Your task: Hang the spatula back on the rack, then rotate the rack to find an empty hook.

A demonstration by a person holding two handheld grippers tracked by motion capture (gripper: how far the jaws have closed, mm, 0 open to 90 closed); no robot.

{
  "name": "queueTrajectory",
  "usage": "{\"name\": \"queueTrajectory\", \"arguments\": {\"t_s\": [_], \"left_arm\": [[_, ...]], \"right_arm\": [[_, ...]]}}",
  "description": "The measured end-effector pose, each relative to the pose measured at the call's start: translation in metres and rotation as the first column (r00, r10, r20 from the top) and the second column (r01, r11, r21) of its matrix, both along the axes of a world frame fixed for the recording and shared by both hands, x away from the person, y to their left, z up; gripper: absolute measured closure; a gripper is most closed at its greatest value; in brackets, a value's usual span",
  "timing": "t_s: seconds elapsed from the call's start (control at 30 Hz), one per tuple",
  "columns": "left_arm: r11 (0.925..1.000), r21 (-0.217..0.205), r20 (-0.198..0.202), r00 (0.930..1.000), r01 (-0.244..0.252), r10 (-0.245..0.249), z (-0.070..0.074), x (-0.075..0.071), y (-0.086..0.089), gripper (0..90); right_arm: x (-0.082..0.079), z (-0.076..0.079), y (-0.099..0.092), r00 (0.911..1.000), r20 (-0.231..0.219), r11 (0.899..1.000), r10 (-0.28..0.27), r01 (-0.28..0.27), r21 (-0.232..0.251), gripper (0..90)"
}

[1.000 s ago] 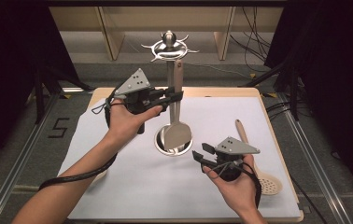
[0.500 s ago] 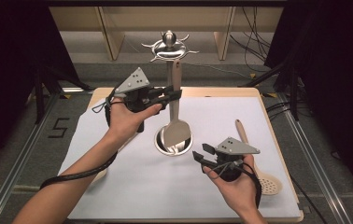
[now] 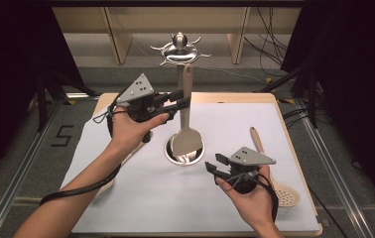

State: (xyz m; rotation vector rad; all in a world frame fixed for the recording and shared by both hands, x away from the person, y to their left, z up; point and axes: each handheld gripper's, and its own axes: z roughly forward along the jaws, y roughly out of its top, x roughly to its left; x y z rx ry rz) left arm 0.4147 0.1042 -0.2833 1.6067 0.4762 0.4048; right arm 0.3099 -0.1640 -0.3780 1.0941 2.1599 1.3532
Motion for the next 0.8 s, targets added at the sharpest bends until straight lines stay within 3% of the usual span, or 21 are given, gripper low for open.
{"name": "queueTrajectory", "arguments": {"t_s": [0.07,0.27,0.37,0.4,0.43,0.5,0.53,0.57,0.67,0.73,0.77,0.8], "left_arm": [[1.0000,-0.004,0.004,1.0000,0.000,0.000,0.000,-0.003,0.003,59.7],[0.9992,-0.017,0.027,0.9989,-0.037,0.037,0.003,-0.015,0.024,60.6],[0.9984,-0.030,0.036,0.9982,-0.048,0.049,0.007,-0.017,0.027,64.7],[0.9970,-0.051,0.038,0.9975,-0.057,0.059,0.009,-0.019,0.029,67.5],[0.9970,-0.051,0.038,0.9975,-0.057,0.059,0.009,-0.019,0.029,69.6],[0.9949,-0.053,0.046,0.9951,-0.085,0.088,0.011,-0.020,0.031,76.1],[0.9940,-0.048,0.040,0.9942,-0.098,0.100,0.012,-0.019,0.031,79.4],[0.9938,-0.050,0.037,0.9942,-0.099,0.101,0.014,-0.017,0.031,81.0],[0.9933,-0.049,0.029,0.9939,-0.105,0.106,0.016,-0.015,0.030,85.0],[0.9937,-0.054,0.032,0.9945,-0.098,0.100,0.018,-0.014,0.028,87.6],[0.9938,-0.054,0.040,0.9943,-0.097,0.099,0.020,-0.013,0.026,88.2],[0.9935,-0.052,0.044,0.9937,-0.101,0.103,0.021,-0.012,0.026,88.9]], "right_arm": [[0.003,-0.001,-0.002,0.9996,0.022,1.000,0.017,-0.017,-0.014,55.8],[0.004,-0.001,-0.005,1.0000,0.003,1.000,-0.006,0.006,-0.015,55.8],[0.006,-0.001,-0.007,0.9997,0.015,1.000,-0.017,0.017,-0.008,55.9],[0.006,0.001,-0.010,0.9997,-0.006,1.000,-0.025,0.025,-0.007,55.9],[0.007,0.000,-0.010,0.9998,0.008,1.000,-0.020,0.020,0.005,55.9],[0.003,0.002,-0.010,0.9991,-0.012,0.999,-0.042,0.042,0.003,55.9],[0.005,0.001,-0.012,0.9995,0.019,1.000,-0.026,0.027,-0.006,56.0],[0.004,0.001,-0.012,0.9996,0.005,1.000,-0.028,0.028,0.005,56.0],[0.006,-0.002,-0.015,0.9996,0.015,1.000,-0.023,0.023,-0.004,56.1],[0.002,-0.002,-0.017,0.9984,-0.026,0.999,-0.051,0.051,0.001,56.4],[0.003,-0.003,-0.019,0.9991,-0.003,0.999,-0.042,0.042,-0.013,56.5],[0.001,-0.002,-0.019,0.9980,-0.024,0.998,-0.059,0.059,-0.004,56.5]]}}
